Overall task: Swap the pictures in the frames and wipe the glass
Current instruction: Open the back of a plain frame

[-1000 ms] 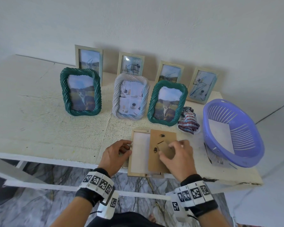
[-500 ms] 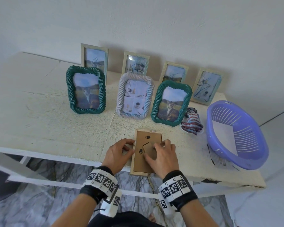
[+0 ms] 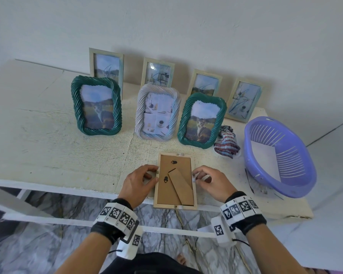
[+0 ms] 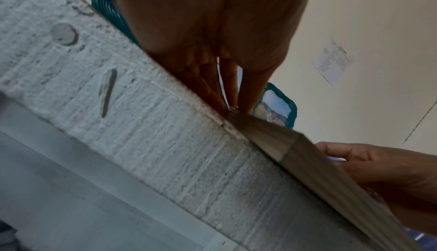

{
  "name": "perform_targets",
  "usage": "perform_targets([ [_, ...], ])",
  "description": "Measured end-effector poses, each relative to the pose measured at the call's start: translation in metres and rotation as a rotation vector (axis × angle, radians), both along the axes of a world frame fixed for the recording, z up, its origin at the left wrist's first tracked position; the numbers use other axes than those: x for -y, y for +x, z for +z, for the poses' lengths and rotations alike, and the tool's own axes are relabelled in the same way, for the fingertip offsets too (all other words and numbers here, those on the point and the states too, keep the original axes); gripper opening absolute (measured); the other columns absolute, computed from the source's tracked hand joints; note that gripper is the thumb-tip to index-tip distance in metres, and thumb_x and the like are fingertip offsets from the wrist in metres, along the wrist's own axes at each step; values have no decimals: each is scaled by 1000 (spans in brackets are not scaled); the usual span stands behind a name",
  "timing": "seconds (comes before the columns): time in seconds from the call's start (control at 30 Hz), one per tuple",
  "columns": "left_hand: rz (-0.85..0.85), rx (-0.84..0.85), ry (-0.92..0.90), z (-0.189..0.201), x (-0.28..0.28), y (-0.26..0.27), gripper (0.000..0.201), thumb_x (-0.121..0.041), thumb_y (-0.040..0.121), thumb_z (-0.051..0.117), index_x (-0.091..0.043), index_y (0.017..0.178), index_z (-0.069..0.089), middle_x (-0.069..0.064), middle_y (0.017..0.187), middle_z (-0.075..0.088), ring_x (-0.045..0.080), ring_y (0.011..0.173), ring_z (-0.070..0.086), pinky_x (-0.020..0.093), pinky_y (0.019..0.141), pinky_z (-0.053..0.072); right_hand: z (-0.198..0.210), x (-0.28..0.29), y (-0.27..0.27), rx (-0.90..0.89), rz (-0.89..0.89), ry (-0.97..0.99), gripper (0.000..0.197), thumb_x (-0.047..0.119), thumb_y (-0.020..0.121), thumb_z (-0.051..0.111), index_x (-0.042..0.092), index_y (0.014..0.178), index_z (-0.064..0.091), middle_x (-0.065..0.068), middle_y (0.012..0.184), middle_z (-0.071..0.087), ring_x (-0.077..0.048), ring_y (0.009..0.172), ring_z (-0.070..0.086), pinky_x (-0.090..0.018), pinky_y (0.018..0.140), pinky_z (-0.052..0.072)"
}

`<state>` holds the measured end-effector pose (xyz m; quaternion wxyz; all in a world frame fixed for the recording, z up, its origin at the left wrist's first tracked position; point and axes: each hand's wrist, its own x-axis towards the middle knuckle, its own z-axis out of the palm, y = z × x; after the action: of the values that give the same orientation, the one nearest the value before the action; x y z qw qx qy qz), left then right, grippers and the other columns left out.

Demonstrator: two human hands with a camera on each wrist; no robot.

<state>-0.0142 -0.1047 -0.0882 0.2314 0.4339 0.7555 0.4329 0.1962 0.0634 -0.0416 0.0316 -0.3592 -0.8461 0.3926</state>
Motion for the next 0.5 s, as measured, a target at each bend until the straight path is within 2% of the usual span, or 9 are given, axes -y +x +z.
perform_targets([
  [0.13,2,-15,5,0,0,0,26,-21,88,69,-28,112,64,-20,93,64,-4,85,60,7,70,42,2,-13,-6,26,79,0,13,20,85,70,25,95,64,5,83,64,-10,77,58,-24,73,45],
  [0.2,1,-19,6,0,0,0,26,-21,88,69,-27,112,65,-21,93,64,-4,85,60,5,70,41,4,-22,-10,62,127,-31,14,19,83,72,24,93,63,2,84,64,-6,70,57,-23,68,45],
  [0.27,3,-22,4,0,-1,0,26,-21,88,69,-27,113,65,-20,93,64,-4,86,60,4,70,41,5,-29,-14,84,164,-99,16,17,82,73,22,92,61,-4,84,63,-2,58,52,-21,58,44],
  [0.37,6,-26,3,-1,-1,0,27,-21,88,69,-27,113,65,-19,96,65,-3,86,60,3,70,40,5,-35,-19,84,189,-204,17,16,83,73,18,91,59,-12,82,58,-8,55,49,-20,49,43],
  [0.5,17,-17,4,-2,-1,1,28,-21,87,69,-27,114,64,-21,97,65,-3,85,60,3,70,40,3,-34,-23,81,167,-196,22,24,83,74,15,86,55,-9,78,56,-8,52,47,-21,48,42],
])
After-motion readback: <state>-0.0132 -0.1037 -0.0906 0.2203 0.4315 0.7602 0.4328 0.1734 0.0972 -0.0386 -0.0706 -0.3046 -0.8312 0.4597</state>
